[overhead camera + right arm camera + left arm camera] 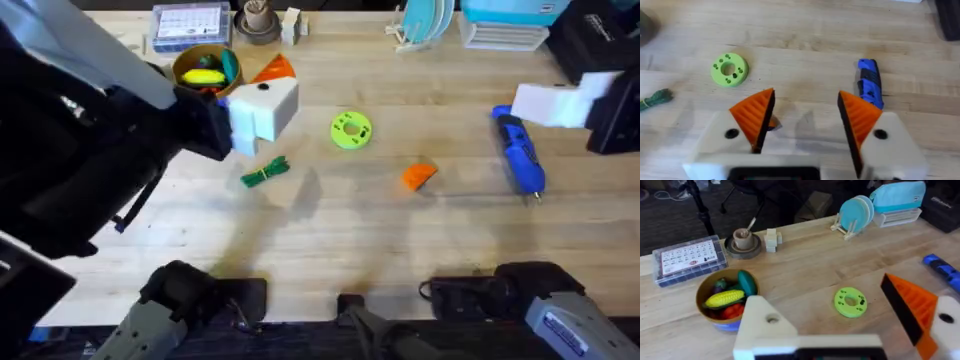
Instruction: Pick up the gripper from the table and insert it into the empty holder that is missing its gripper. Then pick up a screw, insert it into the mounting hole, and use the screwdriver to tighten it. Finally, clean up the table by picking up the vegetable and placing it into the bucket.
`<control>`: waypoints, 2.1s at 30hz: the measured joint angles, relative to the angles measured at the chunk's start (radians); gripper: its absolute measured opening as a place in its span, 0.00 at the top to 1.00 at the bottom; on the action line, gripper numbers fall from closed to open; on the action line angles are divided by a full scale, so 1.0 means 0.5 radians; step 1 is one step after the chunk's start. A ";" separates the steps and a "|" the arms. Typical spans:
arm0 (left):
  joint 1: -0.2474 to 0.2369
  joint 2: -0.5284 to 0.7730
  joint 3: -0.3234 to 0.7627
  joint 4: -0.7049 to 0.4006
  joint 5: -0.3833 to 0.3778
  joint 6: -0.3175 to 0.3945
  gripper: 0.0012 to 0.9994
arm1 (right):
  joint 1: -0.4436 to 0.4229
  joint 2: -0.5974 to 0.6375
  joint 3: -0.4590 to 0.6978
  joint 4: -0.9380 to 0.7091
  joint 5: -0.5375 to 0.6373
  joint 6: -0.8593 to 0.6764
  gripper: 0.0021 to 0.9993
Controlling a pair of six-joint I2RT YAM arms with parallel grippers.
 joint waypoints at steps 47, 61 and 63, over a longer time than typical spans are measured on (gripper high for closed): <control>0.000 -0.782 -1.524 1.514 0.285 0.000 0.01 | 0.000 0.000 0.000 -0.001 0.000 0.000 0.18; 0.000 -1.130 -1.629 0.989 0.232 0.000 0.01 | 0.000 0.000 0.000 0.000 0.000 0.000 0.18; -0.001 -1.129 -1.629 0.928 0.224 0.000 0.01 | 0.000 0.001 0.000 -0.001 0.000 0.000 0.18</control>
